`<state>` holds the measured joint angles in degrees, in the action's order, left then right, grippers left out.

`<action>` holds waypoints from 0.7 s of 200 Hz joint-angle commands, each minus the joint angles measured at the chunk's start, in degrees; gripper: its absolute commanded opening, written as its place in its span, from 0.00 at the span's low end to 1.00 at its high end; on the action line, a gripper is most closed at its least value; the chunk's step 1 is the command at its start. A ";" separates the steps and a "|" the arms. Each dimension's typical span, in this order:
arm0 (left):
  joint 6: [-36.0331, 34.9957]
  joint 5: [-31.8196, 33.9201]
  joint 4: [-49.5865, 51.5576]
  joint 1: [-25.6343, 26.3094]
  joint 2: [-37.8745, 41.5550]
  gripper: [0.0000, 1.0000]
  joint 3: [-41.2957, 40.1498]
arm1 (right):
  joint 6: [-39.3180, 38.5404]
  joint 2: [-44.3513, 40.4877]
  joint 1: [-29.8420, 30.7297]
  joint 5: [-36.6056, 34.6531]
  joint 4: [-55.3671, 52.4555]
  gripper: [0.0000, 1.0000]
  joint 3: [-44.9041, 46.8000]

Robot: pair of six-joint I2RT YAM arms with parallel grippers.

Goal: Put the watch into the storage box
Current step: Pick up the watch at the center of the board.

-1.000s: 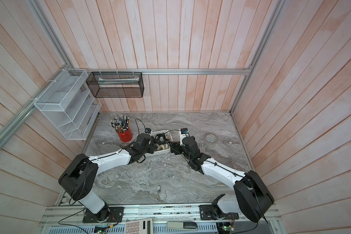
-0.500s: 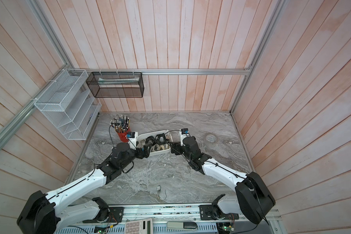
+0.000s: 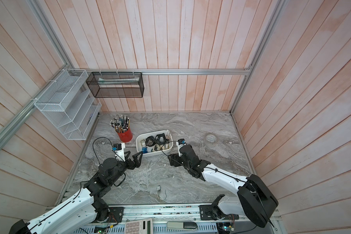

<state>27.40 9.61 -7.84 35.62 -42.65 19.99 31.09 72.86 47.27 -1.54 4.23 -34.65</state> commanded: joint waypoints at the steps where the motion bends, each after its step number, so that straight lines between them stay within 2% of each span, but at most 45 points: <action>1: 0.03 2.93 2.74 -0.36 1.70 1.00 -0.50 | 6.30 0.05 7.55 -5.05 -7.19 0.76 -0.48; 70: 1.01 5.00 5.85 -0.46 7.09 1.00 -1.61 | 13.11 7.00 26.45 -6.21 -17.49 0.72 -4.84; 107: 1.11 5.86 7.86 -0.42 10.40 1.00 -2.46 | 16.18 11.49 32.20 -3.70 -18.08 0.69 -6.34; 140: 1.31 6.23 9.23 -0.54 12.85 1.00 -3.03 | 16.08 15.29 33.66 -3.88 -19.88 0.63 -9.17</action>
<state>28.38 14.41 -0.67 35.51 -31.29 17.85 45.58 86.08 80.29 -5.39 -12.60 -40.88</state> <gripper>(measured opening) 0.997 0.655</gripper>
